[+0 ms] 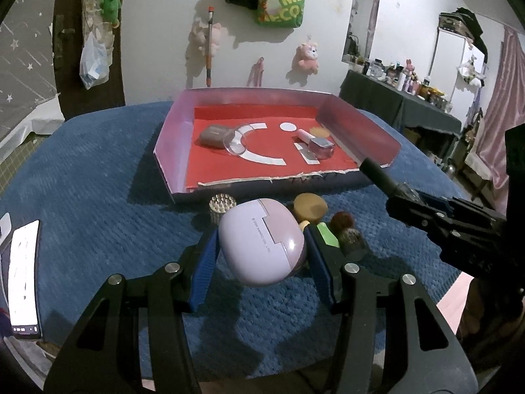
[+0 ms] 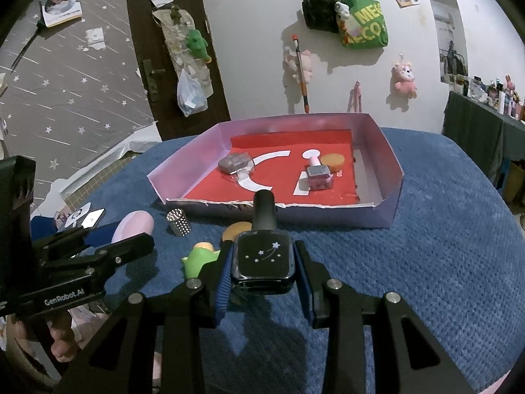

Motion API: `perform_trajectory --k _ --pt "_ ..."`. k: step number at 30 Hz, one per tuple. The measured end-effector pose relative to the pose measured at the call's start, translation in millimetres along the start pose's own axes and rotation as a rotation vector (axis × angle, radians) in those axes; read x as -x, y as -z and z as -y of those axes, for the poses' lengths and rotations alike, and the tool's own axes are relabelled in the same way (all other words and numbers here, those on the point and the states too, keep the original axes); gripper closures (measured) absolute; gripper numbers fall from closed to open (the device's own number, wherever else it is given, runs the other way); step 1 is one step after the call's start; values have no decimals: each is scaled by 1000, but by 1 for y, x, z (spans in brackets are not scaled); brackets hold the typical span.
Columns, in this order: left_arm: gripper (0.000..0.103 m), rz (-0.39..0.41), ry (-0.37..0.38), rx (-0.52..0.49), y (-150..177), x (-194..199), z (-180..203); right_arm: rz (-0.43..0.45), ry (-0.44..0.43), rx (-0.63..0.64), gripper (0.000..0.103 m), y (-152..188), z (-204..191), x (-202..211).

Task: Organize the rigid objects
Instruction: 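Carry the earbud case and black nail polish over the red box floor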

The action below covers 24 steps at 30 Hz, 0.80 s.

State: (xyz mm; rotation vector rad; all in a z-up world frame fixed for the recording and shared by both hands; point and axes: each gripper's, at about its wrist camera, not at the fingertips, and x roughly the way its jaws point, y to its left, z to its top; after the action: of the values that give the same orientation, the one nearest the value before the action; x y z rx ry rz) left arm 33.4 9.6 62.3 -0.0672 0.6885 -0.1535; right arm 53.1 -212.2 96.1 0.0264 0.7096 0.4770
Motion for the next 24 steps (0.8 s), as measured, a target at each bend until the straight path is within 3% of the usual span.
perform_trajectory --k 24 --pt "53 35 -14 -23 -38 -13 -1 30 -23 5 65 -30 6 -5"
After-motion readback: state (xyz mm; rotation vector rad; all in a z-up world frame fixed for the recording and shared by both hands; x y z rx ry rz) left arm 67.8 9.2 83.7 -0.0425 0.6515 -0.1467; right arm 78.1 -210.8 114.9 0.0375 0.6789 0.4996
